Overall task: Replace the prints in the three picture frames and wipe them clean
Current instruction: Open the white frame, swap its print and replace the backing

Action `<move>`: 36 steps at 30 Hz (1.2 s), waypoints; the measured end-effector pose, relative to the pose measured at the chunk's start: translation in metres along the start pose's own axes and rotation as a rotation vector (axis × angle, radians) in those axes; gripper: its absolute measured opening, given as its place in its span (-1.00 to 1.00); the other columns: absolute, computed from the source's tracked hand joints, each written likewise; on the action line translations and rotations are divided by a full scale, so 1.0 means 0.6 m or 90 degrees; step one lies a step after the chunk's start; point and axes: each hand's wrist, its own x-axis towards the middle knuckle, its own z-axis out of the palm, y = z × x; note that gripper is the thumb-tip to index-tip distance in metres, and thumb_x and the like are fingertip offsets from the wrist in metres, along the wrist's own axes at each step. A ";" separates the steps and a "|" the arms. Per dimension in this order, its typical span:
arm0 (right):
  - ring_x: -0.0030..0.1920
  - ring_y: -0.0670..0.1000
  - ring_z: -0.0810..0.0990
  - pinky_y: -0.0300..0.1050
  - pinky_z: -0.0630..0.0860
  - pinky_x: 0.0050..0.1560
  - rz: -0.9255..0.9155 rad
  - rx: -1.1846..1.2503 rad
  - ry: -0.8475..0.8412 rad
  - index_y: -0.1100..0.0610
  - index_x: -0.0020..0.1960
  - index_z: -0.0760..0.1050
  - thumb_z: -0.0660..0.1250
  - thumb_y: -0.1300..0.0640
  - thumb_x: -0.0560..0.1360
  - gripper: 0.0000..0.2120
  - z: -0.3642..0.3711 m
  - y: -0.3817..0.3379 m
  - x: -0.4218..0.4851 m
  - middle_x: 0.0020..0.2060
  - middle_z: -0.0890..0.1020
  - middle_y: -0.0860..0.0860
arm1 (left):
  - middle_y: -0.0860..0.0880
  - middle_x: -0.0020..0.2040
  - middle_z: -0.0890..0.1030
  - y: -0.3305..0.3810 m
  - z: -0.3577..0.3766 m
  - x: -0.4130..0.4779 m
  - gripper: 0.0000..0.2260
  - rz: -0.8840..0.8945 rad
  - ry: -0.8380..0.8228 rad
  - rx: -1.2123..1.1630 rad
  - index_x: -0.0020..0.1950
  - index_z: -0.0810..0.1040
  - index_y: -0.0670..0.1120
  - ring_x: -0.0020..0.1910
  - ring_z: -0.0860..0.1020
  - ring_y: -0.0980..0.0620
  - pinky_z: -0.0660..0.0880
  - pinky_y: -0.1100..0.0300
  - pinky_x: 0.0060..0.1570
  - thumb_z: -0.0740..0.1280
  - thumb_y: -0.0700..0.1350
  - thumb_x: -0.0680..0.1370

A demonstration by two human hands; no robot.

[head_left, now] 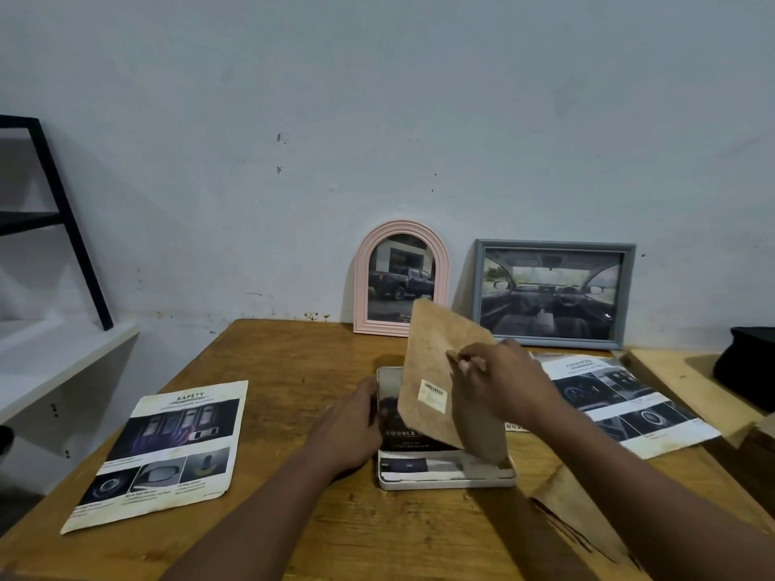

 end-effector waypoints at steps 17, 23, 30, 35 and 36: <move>-0.07 0.04 0.60 -0.08 0.60 -0.01 0.081 -0.257 -0.147 0.09 0.23 0.59 0.24 0.02 0.61 -0.72 -0.107 0.075 0.076 0.05 0.64 0.05 | 0.01 0.44 0.45 -0.027 -0.005 0.018 -0.51 -0.033 0.030 0.053 0.58 0.20 0.12 0.28 0.51 -0.03 0.57 -0.07 0.19 0.22 -0.07 0.67; -0.06 0.03 0.55 0.04 0.60 0.08 0.145 -0.231 -0.157 0.05 0.19 0.53 0.31 -0.07 0.56 -0.72 0.002 0.099 0.068 0.00 0.53 0.04 | 0.02 0.48 0.44 -0.038 -0.005 0.021 -0.51 -0.041 0.043 0.079 0.59 0.21 0.14 0.34 0.49 -0.01 0.55 -0.03 0.25 0.24 -0.06 0.67; 0.14 0.10 0.53 0.12 0.56 0.17 0.173 -0.179 -0.140 -0.02 0.31 0.45 0.31 -0.12 0.55 -0.63 0.047 0.106 0.054 0.27 0.40 0.11 | 0.00 0.46 0.45 -0.062 -0.042 0.017 -0.54 -0.072 0.072 0.142 0.57 0.27 0.12 0.31 0.50 -0.01 0.54 0.01 0.24 0.24 -0.08 0.67; 0.24 0.13 0.47 0.16 0.55 0.20 0.146 -0.148 -0.129 -0.03 0.34 0.42 0.29 -0.13 0.56 -0.61 0.065 0.081 0.044 0.32 0.38 0.12 | 0.03 0.38 0.53 -0.075 -0.063 0.013 -0.60 -0.081 0.113 0.153 0.50 0.37 0.08 0.26 0.52 0.01 0.57 0.02 0.19 0.30 -0.03 0.65; 0.26 0.14 0.46 0.17 0.55 0.20 0.146 -0.144 -0.122 -0.03 0.34 0.41 0.28 -0.12 0.57 -0.62 0.070 0.076 0.043 0.32 0.37 0.12 | 0.03 0.36 0.54 -0.074 -0.064 0.012 -0.60 -0.082 0.118 0.151 0.48 0.38 0.08 0.25 0.53 0.02 0.57 0.02 0.18 0.30 -0.01 0.64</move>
